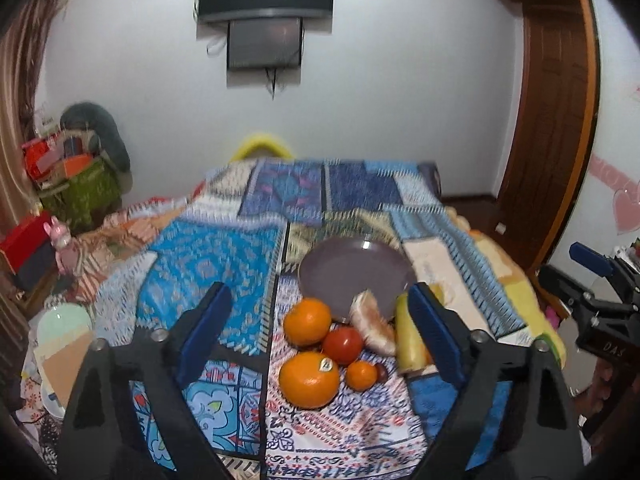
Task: Organize fruits
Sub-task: 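Reach the left tool to the Dole orange while the right tool reaches the green-yellow cylinder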
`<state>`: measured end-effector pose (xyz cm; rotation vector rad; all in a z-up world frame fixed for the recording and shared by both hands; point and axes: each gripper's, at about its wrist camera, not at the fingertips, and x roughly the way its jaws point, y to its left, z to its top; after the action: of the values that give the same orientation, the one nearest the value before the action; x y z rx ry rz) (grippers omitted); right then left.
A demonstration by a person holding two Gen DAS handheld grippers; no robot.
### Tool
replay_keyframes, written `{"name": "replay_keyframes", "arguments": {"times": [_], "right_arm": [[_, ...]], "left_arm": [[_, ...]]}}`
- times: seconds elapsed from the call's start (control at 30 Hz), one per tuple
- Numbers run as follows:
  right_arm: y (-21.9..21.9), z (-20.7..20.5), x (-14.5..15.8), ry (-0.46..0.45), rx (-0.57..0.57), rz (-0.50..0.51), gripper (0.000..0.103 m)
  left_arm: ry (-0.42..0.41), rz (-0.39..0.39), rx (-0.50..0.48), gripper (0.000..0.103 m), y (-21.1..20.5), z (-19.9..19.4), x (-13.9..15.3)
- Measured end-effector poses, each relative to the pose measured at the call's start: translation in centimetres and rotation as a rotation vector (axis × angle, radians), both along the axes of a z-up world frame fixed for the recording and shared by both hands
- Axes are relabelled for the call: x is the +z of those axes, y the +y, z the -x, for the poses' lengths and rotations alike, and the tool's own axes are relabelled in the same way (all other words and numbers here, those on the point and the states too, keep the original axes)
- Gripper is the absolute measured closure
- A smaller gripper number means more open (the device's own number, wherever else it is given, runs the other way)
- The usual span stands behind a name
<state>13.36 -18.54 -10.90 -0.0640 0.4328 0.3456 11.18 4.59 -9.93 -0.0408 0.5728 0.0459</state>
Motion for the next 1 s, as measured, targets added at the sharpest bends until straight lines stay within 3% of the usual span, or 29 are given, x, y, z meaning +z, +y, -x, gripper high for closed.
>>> {"name": "replay_keyframes", "arguments": {"times": [0.07, 0.37, 0.47, 0.67, 1.0], "right_arm": [[-0.1, -1.0, -0.7, 0.040, 0.005, 0.007, 0.021], [-0.3, -4.9, -4.4, 0.185, 0.014, 0.046, 0.027], [0.0, -6.2, -5.8, 0.234, 0.030, 0.053, 0.033], [0.7, -7.9, -7.8, 0.308, 0.041, 0.065, 0.033], [4.5, -8.8, -8.5, 0.338, 0.152, 0.076, 0.033]], "left_arm": [[0.056, 0.012, -0.003, 0.016, 0.8, -1.3, -1.4], [0.234, 0.017, -0.011, 0.018, 2.2, -5.0, -7.1], [0.270, 0.020, -0.022, 0.018, 2.1, -5.6, -8.4], [0.319, 0.018, -0.042, 0.018, 1.9, -6.3, -10.7], [0.370, 0.055, -0.072, 0.020, 2.2, -6.9, -13.3]]}}
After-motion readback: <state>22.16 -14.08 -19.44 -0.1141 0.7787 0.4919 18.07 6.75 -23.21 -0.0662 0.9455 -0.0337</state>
